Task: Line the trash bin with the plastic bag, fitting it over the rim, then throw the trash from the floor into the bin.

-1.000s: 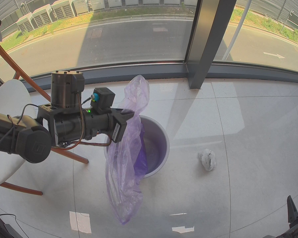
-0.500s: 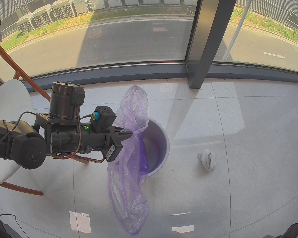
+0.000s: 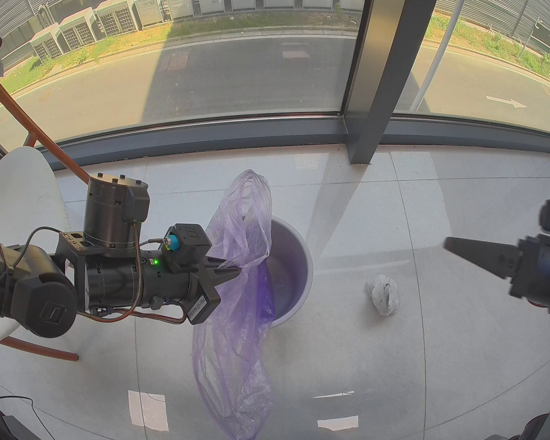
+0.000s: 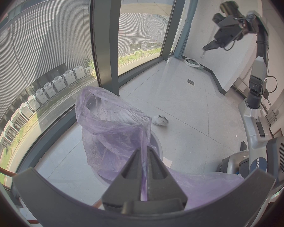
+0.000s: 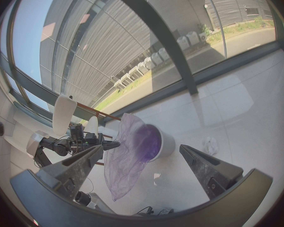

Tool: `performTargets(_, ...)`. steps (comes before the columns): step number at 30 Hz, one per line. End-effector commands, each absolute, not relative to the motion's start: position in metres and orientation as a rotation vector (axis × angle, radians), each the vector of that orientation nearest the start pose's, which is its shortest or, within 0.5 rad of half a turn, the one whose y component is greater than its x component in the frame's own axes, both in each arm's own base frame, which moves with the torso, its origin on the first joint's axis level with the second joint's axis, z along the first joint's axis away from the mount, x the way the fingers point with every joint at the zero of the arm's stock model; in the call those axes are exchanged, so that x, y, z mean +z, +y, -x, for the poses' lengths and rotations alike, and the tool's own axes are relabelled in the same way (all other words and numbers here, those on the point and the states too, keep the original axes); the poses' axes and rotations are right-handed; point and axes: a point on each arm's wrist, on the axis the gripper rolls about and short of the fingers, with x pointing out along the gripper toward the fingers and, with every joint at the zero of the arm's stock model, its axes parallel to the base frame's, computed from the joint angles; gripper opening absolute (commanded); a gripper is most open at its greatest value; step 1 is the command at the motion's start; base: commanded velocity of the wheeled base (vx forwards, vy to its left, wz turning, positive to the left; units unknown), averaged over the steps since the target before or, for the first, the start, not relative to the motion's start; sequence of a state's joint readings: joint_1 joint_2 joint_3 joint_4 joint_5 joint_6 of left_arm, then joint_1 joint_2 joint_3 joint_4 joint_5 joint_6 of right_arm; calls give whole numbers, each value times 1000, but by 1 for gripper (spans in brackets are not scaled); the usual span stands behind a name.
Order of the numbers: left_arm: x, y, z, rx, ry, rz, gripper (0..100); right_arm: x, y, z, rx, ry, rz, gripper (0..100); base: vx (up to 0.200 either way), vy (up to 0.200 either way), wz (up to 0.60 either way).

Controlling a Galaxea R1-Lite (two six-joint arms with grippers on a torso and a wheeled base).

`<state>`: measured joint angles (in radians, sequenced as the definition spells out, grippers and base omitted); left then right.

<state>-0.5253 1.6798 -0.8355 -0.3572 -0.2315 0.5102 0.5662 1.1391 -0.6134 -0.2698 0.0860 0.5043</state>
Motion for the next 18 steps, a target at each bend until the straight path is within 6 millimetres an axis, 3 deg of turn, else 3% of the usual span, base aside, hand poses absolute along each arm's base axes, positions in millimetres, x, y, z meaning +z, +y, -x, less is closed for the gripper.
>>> performTargets(1, 167, -146, -236, -860, 290, -564, 0, 187, 179, -214, 630, 642, -379, 100, 0, 0, 0)
performTargets(4, 168, -147, -237, -859, 289, -554, 0, 175, 205, -232, 667, 599, -358, 100, 0, 0, 0)
performTargets(6, 168, -147, -237, -858, 288, -554, 0, 174, 208, -233, 675, 589, -358, 100, 0, 0, 0)
performTargets(10, 169, -149, -239, -857, 282, -553, 0, 161, 234, -242, 722, 571, -337, 100, 0, 0, 0)
performTargets(18, 170, -149, -240, -855, 284, -544, 0, 166, 256, -262, 745, 525, -342, 100, 0, 0, 0)
